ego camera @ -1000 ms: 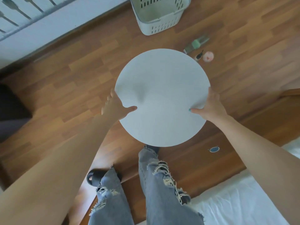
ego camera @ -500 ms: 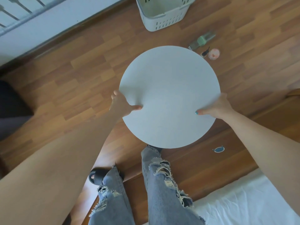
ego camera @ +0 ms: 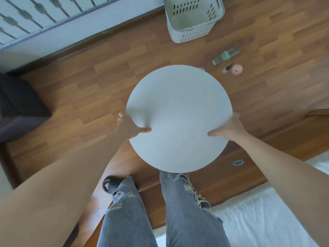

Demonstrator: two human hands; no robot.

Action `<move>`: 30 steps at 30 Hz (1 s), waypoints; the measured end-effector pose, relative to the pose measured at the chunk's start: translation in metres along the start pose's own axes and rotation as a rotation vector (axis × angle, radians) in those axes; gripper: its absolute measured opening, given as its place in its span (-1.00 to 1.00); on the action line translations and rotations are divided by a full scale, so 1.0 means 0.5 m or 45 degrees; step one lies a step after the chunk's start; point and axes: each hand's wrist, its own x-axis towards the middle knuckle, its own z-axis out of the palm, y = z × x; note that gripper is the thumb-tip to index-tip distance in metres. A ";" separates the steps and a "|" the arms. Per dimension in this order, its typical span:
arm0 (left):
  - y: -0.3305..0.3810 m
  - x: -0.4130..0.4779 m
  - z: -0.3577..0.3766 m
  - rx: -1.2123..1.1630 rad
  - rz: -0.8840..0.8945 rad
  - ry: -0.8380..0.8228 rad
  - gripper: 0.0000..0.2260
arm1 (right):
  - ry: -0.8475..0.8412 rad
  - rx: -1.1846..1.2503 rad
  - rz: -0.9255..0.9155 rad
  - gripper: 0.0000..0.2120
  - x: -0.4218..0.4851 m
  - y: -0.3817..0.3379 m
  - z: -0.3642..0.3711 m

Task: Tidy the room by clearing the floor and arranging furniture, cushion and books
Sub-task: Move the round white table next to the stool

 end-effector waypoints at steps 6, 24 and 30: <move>-0.118 -0.079 -0.111 -0.035 0.000 0.063 -0.04 | -0.035 -0.021 -0.078 -0.04 -0.112 -0.083 0.059; -0.605 -0.223 -0.400 -0.260 0.016 0.297 0.07 | -0.123 -0.439 -0.361 0.29 -0.279 -0.309 0.374; -0.814 -0.230 -0.456 -0.346 -0.108 0.295 0.21 | -0.223 -0.472 -0.504 -0.15 -0.524 -0.469 0.501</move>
